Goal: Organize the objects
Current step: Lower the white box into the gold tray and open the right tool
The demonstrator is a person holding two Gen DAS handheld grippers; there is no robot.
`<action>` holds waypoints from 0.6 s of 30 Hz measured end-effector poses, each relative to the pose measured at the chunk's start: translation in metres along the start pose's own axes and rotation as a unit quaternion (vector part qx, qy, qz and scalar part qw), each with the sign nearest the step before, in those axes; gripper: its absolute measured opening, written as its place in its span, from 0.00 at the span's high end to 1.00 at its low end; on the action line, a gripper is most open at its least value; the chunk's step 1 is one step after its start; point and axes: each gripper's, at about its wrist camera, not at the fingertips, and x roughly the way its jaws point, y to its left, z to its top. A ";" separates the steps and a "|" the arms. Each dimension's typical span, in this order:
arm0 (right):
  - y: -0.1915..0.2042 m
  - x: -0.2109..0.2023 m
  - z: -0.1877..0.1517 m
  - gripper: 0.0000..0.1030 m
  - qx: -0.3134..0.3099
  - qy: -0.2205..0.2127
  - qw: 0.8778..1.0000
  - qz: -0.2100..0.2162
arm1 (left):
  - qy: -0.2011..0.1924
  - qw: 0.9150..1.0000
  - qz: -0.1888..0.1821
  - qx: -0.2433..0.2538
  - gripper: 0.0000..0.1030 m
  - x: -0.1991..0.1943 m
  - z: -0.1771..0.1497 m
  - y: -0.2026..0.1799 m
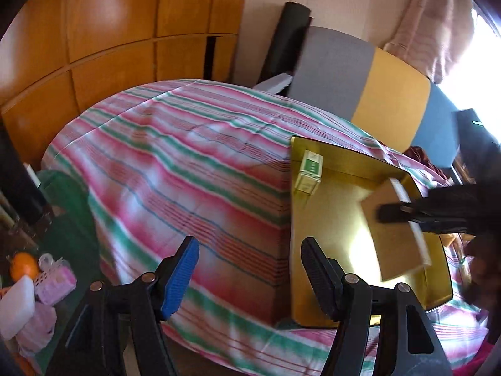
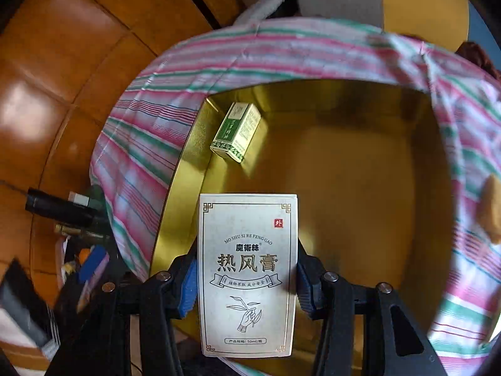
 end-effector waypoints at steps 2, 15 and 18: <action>0.004 0.020 0.010 0.50 0.027 0.007 1.000 -0.003 | 0.002 1.000 0.001 -0.011 0.33 0.001 -0.002 0.008; -0.009 0.029 0.014 0.40 0.101 -0.009 0.986 0.131 | 0.001 1.000 0.002 -0.031 0.30 0.002 -0.004 0.020; -0.009 0.013 0.004 0.40 0.067 -0.028 0.992 0.107 | -0.008 1.000 0.005 -0.028 0.28 -0.004 -0.002 0.017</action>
